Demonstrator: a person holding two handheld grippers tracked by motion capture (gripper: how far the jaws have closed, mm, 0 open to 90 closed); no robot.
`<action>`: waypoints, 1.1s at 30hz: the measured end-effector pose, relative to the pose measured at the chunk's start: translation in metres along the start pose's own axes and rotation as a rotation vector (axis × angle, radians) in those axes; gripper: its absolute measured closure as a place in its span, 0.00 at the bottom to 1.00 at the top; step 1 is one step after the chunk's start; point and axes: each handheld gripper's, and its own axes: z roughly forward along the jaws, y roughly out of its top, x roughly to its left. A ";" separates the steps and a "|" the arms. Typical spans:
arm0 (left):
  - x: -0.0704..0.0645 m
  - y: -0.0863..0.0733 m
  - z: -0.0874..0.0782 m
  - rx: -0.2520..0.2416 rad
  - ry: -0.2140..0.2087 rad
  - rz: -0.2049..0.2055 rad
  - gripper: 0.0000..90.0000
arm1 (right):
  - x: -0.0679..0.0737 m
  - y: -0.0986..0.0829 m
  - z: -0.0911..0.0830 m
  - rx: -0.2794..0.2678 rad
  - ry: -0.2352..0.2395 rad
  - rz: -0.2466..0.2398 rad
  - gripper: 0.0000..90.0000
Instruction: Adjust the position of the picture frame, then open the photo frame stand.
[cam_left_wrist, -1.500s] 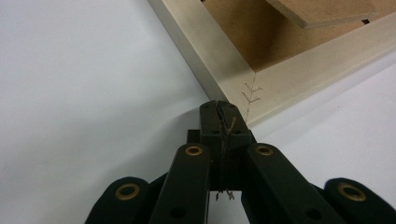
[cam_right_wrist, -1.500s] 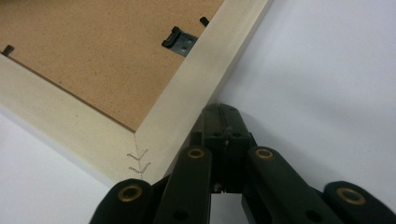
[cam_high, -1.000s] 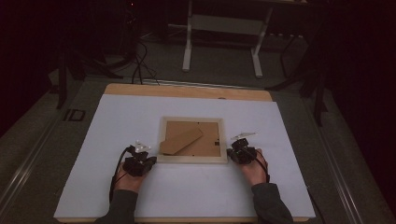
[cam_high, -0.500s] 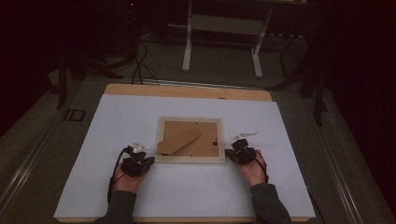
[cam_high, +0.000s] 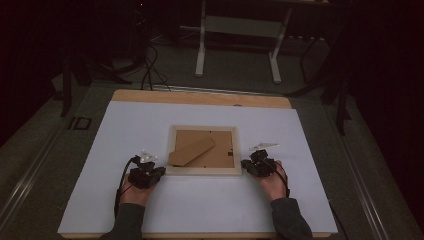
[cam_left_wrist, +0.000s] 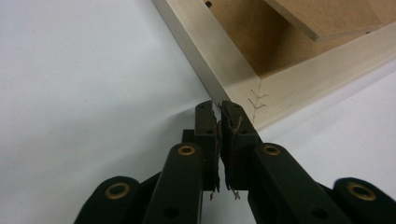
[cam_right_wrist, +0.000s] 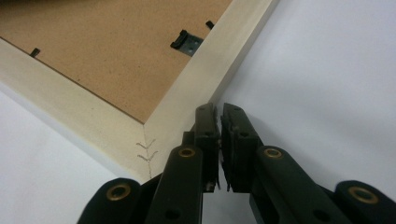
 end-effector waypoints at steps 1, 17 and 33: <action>0.000 0.000 0.000 0.000 0.000 0.000 0.95 | 0.000 0.000 0.000 0.000 0.000 0.000 0.94; 0.011 0.006 -0.017 -0.112 0.051 -0.013 0.73 | -0.007 0.001 -0.014 -0.052 0.003 -0.011 0.79; 0.015 0.024 -0.032 -0.149 0.031 0.024 0.65 | -0.010 -0.002 -0.017 -0.055 0.024 -0.010 0.72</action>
